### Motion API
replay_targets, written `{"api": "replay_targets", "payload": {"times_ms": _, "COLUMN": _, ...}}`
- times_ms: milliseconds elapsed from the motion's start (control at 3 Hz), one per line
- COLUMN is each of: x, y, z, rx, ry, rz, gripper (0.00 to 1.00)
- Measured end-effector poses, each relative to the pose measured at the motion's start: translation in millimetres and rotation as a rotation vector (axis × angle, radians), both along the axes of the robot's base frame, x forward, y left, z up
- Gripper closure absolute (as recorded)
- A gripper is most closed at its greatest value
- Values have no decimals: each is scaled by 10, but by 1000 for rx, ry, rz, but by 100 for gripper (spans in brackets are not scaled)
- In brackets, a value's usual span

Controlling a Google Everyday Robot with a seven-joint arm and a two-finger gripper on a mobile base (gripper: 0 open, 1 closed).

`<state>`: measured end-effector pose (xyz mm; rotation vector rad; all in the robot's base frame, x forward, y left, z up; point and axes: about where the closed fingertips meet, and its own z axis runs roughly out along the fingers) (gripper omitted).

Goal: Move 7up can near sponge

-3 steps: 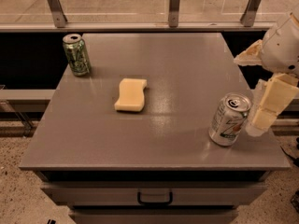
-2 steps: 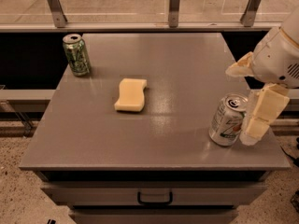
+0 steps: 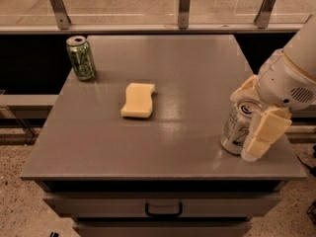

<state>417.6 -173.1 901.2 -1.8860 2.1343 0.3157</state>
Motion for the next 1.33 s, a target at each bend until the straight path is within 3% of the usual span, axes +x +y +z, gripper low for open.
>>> {"api": "replay_targets", "payload": {"times_ms": 1000, "x": -28, "y": 20, "z": -40, "rx": -7, "ry": -9, "rz": 3, "gripper": 87}}
{"api": "replay_targets", "payload": {"times_ms": 1333, "x": -27, "y": 52, "z": -18, "rx": -2, "ry": -16, "rz": 14, "gripper": 100}}
